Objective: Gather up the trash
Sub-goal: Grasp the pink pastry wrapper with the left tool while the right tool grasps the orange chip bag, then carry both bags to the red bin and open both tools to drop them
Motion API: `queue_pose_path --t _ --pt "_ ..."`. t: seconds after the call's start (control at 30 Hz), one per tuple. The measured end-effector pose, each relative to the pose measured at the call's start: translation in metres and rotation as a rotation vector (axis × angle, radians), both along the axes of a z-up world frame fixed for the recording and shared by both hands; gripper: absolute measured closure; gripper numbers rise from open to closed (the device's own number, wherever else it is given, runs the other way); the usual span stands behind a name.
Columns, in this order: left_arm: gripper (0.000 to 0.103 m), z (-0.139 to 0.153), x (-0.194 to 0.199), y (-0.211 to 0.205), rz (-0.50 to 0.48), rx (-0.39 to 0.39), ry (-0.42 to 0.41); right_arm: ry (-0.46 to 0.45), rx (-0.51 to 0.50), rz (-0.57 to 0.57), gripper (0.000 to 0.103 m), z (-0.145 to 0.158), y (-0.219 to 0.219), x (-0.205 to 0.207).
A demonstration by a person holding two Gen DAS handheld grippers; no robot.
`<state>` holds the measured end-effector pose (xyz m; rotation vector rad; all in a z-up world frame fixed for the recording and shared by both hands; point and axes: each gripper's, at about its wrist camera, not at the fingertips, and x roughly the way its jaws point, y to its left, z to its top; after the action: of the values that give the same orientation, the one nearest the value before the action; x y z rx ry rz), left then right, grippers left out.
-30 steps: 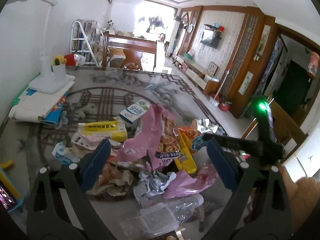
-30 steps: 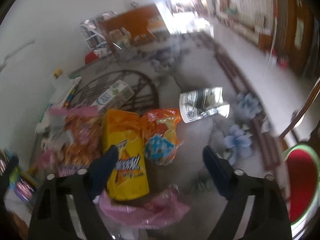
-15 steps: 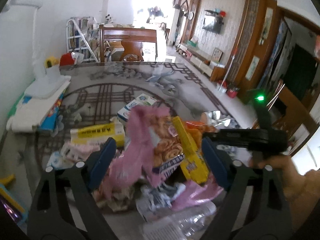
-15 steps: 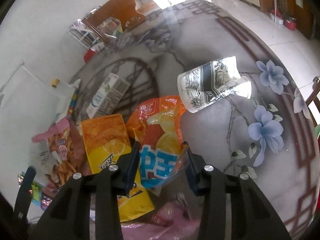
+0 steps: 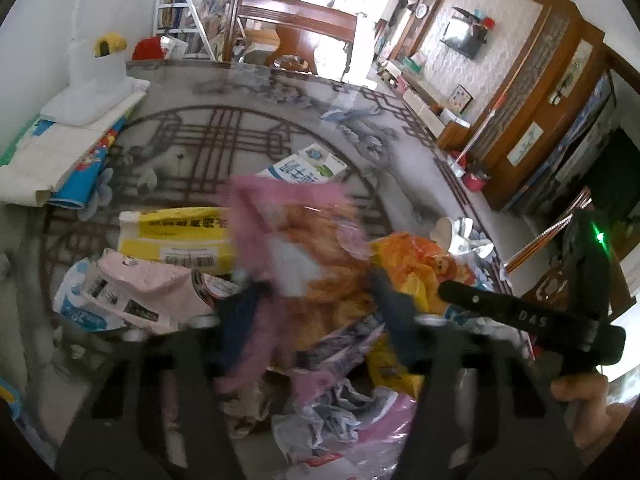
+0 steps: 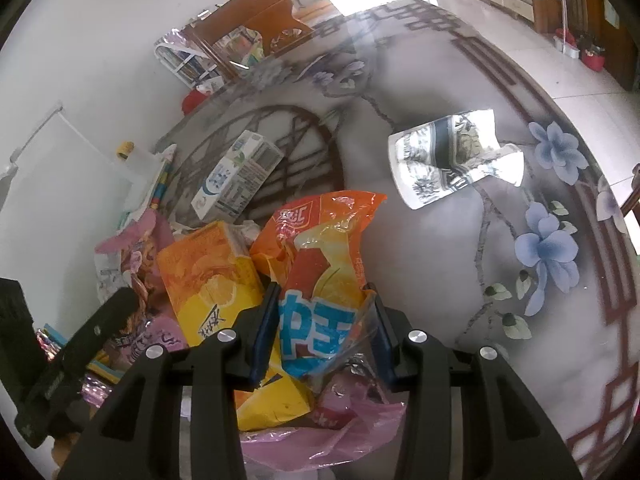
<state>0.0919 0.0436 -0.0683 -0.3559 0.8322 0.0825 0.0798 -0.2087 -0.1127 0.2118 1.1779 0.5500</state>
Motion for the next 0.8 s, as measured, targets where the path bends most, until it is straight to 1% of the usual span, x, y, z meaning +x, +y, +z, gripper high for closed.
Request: queue_pose_path --t 0.03,0.07,0.13,0.17,0.23,0.37,0.5,0.63,0.8 --pt "0.082 0.0 -0.001 0.002 0.004 -0.003 0.001 -0.004 -0.011 -0.003 0.063 -0.004 0.005 0.018" --pt "0.085 -0.001 -0.002 0.003 0.006 -0.025 0.0 -0.003 -0.008 -0.004 0.063 -0.005 0.008 0.029" --pt "0.086 -0.004 -0.005 0.009 0.03 -0.085 0.001 -0.012 -0.008 -0.011 0.063 -0.007 0.014 0.064" --pt "0.087 -0.004 -0.007 0.011 0.041 -0.1 -0.002 -0.024 -0.008 -0.014 0.063 -0.004 0.013 0.064" --pt "0.089 -0.001 -0.012 0.013 0.06 -0.103 -0.013 -0.054 -0.012 -0.015 0.063 0.0 0.014 0.072" --pt "0.092 0.014 -0.029 0.014 0.106 -0.044 -0.062 -0.159 -0.046 -0.025 0.063 0.019 0.008 0.063" --pt "0.093 0.032 -0.048 0.015 0.136 -0.005 -0.125 -0.258 -0.067 -0.051 0.063 0.037 -0.001 0.051" --pt "0.093 0.049 -0.066 0.016 0.158 0.046 -0.19 -0.287 -0.025 -0.084 0.063 0.048 -0.016 0.035" --pt "0.093 0.064 -0.079 0.008 0.142 0.088 -0.25 -0.329 0.008 -0.101 0.063 0.059 -0.034 0.009"
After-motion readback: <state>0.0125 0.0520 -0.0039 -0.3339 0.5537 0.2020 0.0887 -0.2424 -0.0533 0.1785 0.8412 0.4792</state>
